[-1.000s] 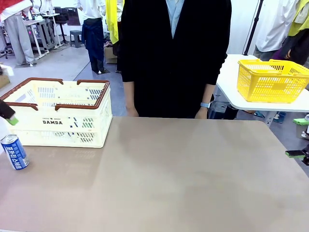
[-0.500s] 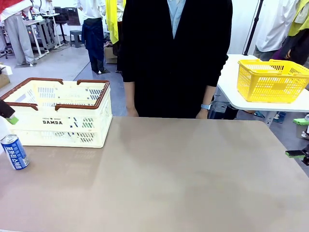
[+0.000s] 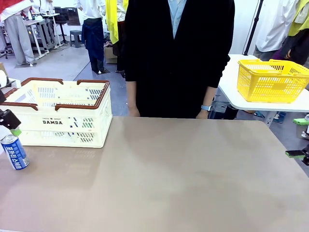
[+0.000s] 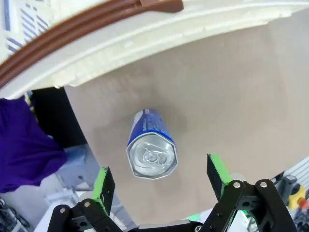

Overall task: Place the drinks into the Shopping basket.
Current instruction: Pick up one drink and place it into the Shopping basket.

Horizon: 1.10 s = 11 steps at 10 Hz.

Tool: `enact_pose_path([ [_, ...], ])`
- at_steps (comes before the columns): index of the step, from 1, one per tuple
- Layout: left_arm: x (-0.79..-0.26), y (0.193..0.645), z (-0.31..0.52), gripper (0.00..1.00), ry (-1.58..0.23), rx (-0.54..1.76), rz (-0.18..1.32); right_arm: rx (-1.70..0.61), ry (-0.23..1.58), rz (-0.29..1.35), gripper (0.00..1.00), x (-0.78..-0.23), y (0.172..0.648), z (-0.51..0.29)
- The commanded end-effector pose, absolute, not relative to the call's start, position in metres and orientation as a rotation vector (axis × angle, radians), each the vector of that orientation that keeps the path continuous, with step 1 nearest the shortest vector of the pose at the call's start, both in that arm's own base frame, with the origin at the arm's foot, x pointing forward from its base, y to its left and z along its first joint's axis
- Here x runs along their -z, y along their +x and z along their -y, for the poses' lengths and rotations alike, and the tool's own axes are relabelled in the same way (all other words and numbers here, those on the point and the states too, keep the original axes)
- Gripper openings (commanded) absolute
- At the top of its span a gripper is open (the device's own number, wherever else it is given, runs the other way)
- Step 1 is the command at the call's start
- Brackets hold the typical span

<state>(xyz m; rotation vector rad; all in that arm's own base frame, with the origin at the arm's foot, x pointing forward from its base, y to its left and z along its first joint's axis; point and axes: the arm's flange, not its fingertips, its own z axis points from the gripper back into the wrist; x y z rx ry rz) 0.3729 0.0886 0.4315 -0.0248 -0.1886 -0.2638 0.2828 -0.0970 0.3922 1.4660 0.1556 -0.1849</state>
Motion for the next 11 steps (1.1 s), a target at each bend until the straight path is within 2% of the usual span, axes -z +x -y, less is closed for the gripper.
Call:
enact_pose_path([
  [1,-0.412,0.369,-0.084,1.00,-0.015,0.233,0.122,0.181,1.473,-0.153,1.00,-0.396,0.283,0.098],
  [4,-0.387,0.382,-0.080,1.00,0.017,0.209,0.079,0.181,1.473,-0.153,1.00,-0.396,0.283,0.098],
  [7,-0.384,0.381,-0.079,1.00,0.018,0.212,0.078,0.181,1.473,-0.153,1.00,-0.396,0.283,0.098],
  [9,-0.379,0.382,-0.077,0.02,0.045,0.210,0.058,0.181,1.473,-0.153,1.00,-0.396,0.283,0.098],
  [11,-0.380,0.381,-0.077,0.00,0.046,0.210,0.057,0.181,1.473,-0.153,1.00,-0.396,0.283,0.098],
])
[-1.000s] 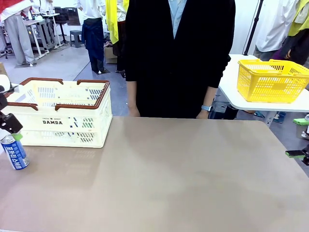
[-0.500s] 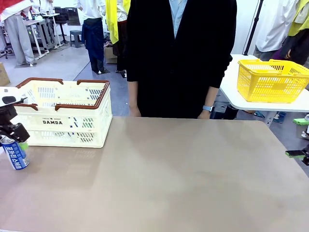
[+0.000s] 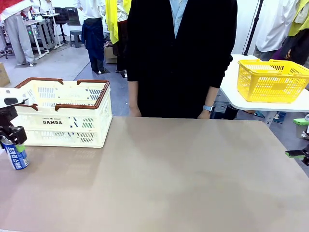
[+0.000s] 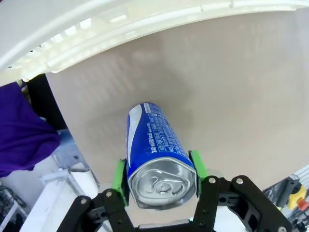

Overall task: Place the drinks into the Shopping basket.
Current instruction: Pick up one drink and place it into the Shopping basket.

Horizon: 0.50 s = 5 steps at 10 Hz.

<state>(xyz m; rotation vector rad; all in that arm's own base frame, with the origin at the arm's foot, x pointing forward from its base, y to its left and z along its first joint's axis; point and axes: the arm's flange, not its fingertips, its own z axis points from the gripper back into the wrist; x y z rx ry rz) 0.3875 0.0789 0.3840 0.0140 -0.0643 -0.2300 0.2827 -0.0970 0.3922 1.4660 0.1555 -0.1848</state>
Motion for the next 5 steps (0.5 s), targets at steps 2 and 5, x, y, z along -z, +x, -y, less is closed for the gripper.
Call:
enact_pose_path([
  [2,-0.382,0.380,-0.077,0.00,0.057,0.196,0.064,0.181,1.473,-0.153,1.00,-0.396,0.283,0.098],
  [5,-0.451,0.366,-0.088,0.00,0.012,0.136,0.180,0.181,1.473,-0.153,1.00,-0.396,0.283,0.098],
])
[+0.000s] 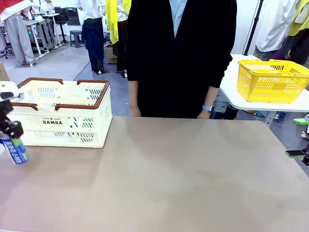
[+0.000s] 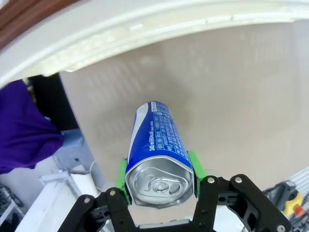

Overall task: Place the drinks into the Shopping basket.
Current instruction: Pick up one drink and place it into the Shopping basket.

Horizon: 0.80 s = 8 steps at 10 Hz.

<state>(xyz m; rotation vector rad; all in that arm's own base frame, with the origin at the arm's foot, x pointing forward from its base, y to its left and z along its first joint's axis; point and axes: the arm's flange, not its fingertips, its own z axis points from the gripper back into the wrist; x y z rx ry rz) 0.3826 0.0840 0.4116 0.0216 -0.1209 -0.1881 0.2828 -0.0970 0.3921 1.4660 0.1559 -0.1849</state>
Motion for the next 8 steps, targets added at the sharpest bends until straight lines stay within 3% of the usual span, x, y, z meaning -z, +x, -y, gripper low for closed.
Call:
enact_pose_path([
  [1,-0.509,0.359,-0.094,0.00,-0.022,0.107,0.247,0.181,1.473,-0.153,1.00,-0.396,0.283,0.098],
  [3,-0.613,0.361,-0.098,0.00,-0.033,0.113,0.371,0.181,1.473,-0.153,1.00,-0.396,0.283,0.098],
  [5,-0.673,0.401,-0.105,0.00,-0.059,0.173,0.512,0.181,1.473,-0.153,1.00,-0.396,0.283,0.098],
  [6,-0.681,0.429,-0.107,0.00,-0.073,0.197,0.570,0.181,1.473,-0.153,1.00,-0.396,0.283,0.098],
  [8,-0.667,0.481,-0.109,0.00,-0.024,0.144,0.498,0.181,1.473,-0.153,1.00,-0.396,0.283,0.098],
])
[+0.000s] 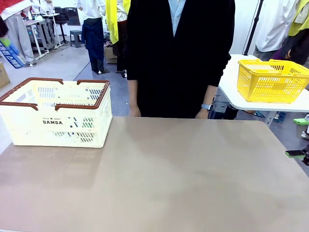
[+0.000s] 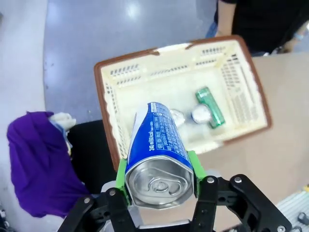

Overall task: Place the drinks into the Shopping basket.
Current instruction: Pick up one drink and place it into the Shopping basket.

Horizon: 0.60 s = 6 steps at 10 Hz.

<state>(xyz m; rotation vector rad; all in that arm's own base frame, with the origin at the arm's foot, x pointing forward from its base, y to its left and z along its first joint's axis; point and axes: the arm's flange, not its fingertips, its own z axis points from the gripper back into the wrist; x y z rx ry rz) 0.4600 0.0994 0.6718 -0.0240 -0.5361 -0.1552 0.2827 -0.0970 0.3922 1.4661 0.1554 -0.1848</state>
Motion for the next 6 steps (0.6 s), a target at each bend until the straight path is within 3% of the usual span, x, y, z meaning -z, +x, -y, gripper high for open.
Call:
enact_pose_path([
  [1,-0.663,0.496,-0.116,0.00,-0.020,0.045,0.431,0.181,1.473,-0.153,1.00,-0.396,0.283,0.098],
  [2,-0.672,0.460,-0.099,0.00,-0.024,0.155,0.536,0.181,1.473,-0.153,1.00,-0.396,0.283,0.098],
  [4,-0.672,0.460,-0.099,0.00,-0.024,0.155,0.536,0.181,1.473,-0.153,1.00,-0.396,0.283,0.098],
  [6,-0.632,0.504,-0.100,0.00,0.007,0.149,0.459,0.181,1.473,-0.153,1.00,-0.396,0.283,0.098],
])
